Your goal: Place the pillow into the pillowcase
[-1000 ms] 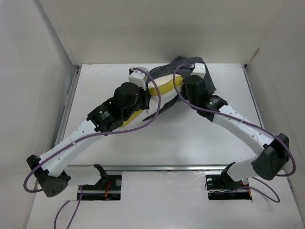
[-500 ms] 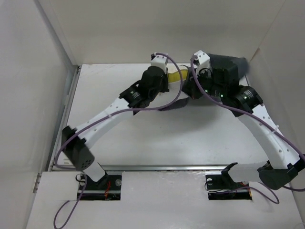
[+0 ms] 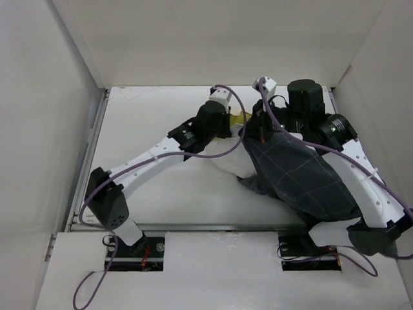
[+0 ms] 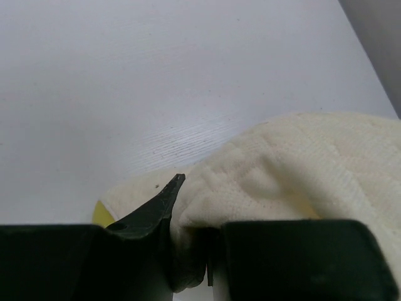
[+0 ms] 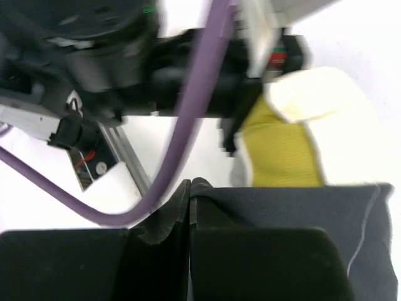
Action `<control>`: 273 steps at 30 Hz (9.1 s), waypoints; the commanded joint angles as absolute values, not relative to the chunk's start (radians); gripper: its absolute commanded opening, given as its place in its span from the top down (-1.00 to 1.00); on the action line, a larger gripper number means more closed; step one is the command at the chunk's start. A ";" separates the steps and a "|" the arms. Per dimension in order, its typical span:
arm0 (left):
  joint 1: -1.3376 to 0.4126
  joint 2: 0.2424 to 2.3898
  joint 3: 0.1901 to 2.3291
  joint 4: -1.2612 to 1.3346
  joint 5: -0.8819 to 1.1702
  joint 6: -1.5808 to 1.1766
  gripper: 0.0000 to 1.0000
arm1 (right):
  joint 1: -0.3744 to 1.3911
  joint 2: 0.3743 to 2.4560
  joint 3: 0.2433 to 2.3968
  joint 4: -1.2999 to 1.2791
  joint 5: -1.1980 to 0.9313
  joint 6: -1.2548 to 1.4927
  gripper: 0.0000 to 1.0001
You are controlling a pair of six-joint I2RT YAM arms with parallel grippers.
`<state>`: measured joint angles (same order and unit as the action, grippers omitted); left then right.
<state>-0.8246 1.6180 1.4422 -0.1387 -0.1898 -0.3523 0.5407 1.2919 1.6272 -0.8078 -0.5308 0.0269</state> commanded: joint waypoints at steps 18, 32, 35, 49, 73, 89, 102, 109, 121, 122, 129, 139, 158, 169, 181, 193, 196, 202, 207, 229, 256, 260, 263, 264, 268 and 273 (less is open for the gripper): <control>-0.789 1.184 1.092 -0.192 -0.311 -0.476 0.00 | 0.477 2.051 2.310 -0.850 -0.630 0.054 0.25; -0.724 1.034 0.818 -0.233 -0.154 -0.620 -1.00 | 0.509 1.478 1.686 -0.764 -0.023 0.029 -0.61; -0.724 1.009 0.686 -0.094 -0.016 -0.647 -1.00 | 0.509 1.427 1.507 -0.744 -0.011 0.038 -0.45; -0.724 1.255 0.647 0.218 0.058 -0.721 -0.35 | 0.545 1.728 1.517 -0.600 0.333 0.066 -0.31; -0.724 1.163 0.908 0.386 -0.180 -0.637 1.00 | 0.821 1.750 2.184 -0.913 -0.724 -0.109 1.00; -0.724 0.968 0.533 0.078 -0.509 -0.868 1.00 | 0.686 1.537 1.651 -0.841 0.164 0.065 -0.25; -0.724 0.812 0.520 -0.054 -0.538 -0.960 1.00 | 0.827 1.748 1.560 -0.339 0.212 -0.158 -0.48; -0.724 0.767 0.551 -0.064 -0.590 -0.960 1.00 | 0.827 1.994 1.736 -0.313 0.212 -0.206 -0.45; -0.724 0.900 0.647 -0.034 -0.811 -0.972 1.00 | 0.827 1.702 1.694 -0.611 0.054 0.045 1.00; -0.724 0.900 0.647 -0.023 -0.825 -0.988 1.00 | 0.827 1.653 1.672 -0.671 0.013 0.046 1.00; -0.724 1.048 0.762 -0.032 -0.865 -1.029 1.00 | 0.891 1.201 1.287 -0.803 -0.323 0.268 1.00; -0.733 1.069 0.686 0.124 -0.499 -0.902 -0.11 | 0.891 1.221 1.272 -0.844 0.049 0.282 -0.46; -0.539 1.332 0.860 0.170 -0.192 -0.547 -1.00 | 0.746 1.877 1.948 -0.959 0.519 0.451 -0.64; -0.468 1.805 1.173 0.170 0.324 -0.330 -1.00 | 0.586 2.114 2.010 -0.877 0.235 0.364 -0.44; -0.459 1.751 1.170 0.201 0.537 -0.290 1.00 | 0.568 2.148 2.175 -0.796 -0.017 0.258 1.00; -0.459 1.451 1.088 0.388 0.704 -0.342 1.00 | 0.587 2.082 2.496 -0.565 -0.938 0.300 1.00; -0.459 1.439 1.049 0.480 0.606 -0.414 0.64 | 0.613 2.073 2.441 -0.436 -1.139 0.412 1.00; -0.449 1.500 1.026 0.522 0.621 -0.486 -0.19 | 0.595 2.016 2.369 -0.362 -1.143 0.466 1.00; -0.394 1.450 0.936 0.531 0.643 -0.529 -0.99 | 0.485 2.052 2.260 -0.439 -0.987 0.457 0.60; -0.362 0.819 0.289 0.273 0.459 -0.662 -0.43 | 0.808 1.666 1.681 -0.821 0.107 0.176 -0.49; -0.630 1.350 0.633 0.767 0.595 -0.634 1.00 | 0.879 1.805 2.089 -0.854 -0.489 0.052 1.00; -0.630 1.439 0.773 0.778 0.595 -0.612 1.00 | 0.879 1.825 2.181 -0.854 -0.734 0.064 1.00; -0.630 1.492 0.801 0.778 0.528 -0.626 1.00 | 0.879 1.825 2.152 -0.832 -0.748 0.097 1.00; -0.620 1.503 0.811 0.778 0.497 -0.626 1.00 | 0.879 1.810 2.129 -0.819 -0.759 0.119 1.00; -0.571 1.568 0.749 0.866 0.433 -0.660 1.00 | 0.879 1.735 1.958 -0.672 -0.746 0.208 1.00; -0.540 1.531 0.626 0.966 0.584 -0.718 0.80 | 0.879 1.726 1.967 -0.825 -0.364 0.209 0.57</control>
